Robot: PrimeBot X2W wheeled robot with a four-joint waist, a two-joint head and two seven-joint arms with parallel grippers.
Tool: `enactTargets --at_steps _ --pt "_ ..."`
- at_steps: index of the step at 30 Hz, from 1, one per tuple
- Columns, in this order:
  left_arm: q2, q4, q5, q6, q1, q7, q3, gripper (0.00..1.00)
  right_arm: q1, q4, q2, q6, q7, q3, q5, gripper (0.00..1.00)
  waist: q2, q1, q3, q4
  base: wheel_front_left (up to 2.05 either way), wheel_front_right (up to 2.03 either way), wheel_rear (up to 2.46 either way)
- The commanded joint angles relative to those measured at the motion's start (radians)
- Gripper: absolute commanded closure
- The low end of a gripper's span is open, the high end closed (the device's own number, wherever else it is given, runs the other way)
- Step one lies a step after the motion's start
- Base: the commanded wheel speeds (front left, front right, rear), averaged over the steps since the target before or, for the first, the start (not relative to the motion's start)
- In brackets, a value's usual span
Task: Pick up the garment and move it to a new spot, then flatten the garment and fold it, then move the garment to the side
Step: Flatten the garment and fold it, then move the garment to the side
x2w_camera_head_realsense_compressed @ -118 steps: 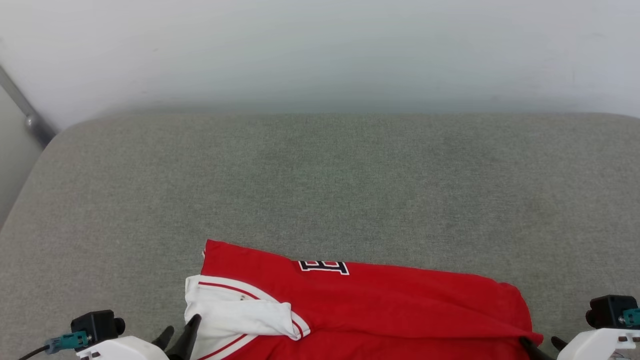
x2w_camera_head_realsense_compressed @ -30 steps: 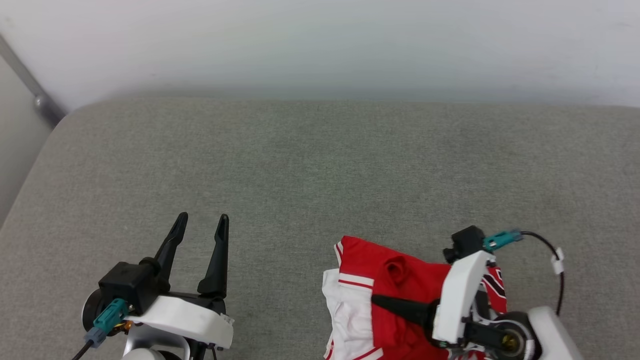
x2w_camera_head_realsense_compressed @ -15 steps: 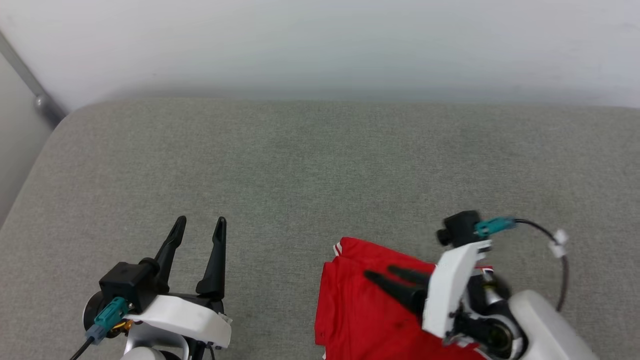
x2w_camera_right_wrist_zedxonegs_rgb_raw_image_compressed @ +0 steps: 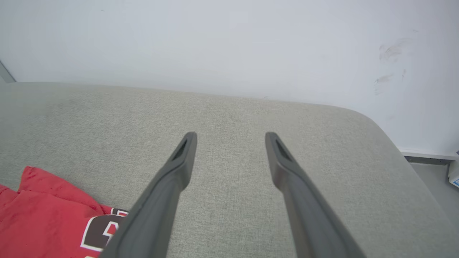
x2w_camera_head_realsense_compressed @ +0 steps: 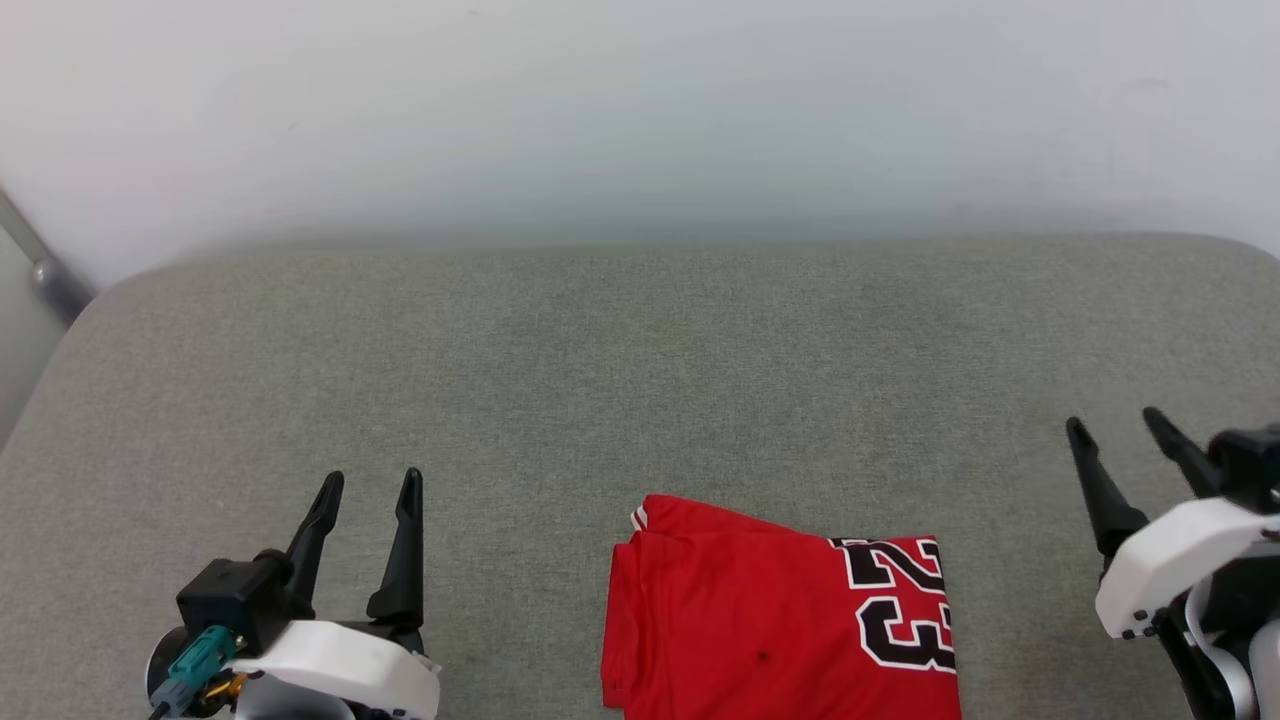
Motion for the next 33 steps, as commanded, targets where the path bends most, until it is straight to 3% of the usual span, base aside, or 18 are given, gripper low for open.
enactTargets --at_steps 1,8,16,27,30,33 --pt "0.005 0.004 -0.002 0.004 0.013 -0.006 0.005 0.0 0.023 -0.029 0.018 0.0 -0.027 -0.016 -0.023 0.0 0.0 0.0001 -0.005 -0.004 0.0 0.0 0.0" --pt "0.008 0.016 -0.004 0.013 0.036 -0.017 0.023 0.0 0.163 -0.225 0.108 0.0 -0.147 -0.077 -0.094 0.0 0.0 0.0001 -0.023 -0.009 0.0 0.0 0.0" --pt "0.005 0.036 0.011 0.0 0.031 -0.021 0.0 0.0 0.307 -0.351 0.182 0.0 -0.15 -0.08 -0.12 0.0 0.0 0.0001 -0.037 0.002 0.0 0.0 0.0" --pt "-0.001 0.045 0.005 -0.003 0.011 -0.024 -0.002 0.0 0.323 -0.382 0.199 0.0 -0.125 -0.087 -0.118 0.0 0.0 0.0001 -0.032 -0.001 0.0 0.0 0.0" --pt "0.004 0.041 0.005 0.001 0.009 -0.025 0.004 0.0 0.325 -0.367 0.202 0.0 -0.084 -0.101 -0.091 0.0 0.0 0.0001 -0.027 -0.005 0.0 0.0 0.0" --pt "0.009 0.032 0.009 0.009 0.012 -0.027 0.017 0.0 0.305 -0.322 0.192 0.0 0.019 -0.181 -0.041 0.0 0.0 0.0001 -0.019 -0.012 0.0 0.0 0.0"
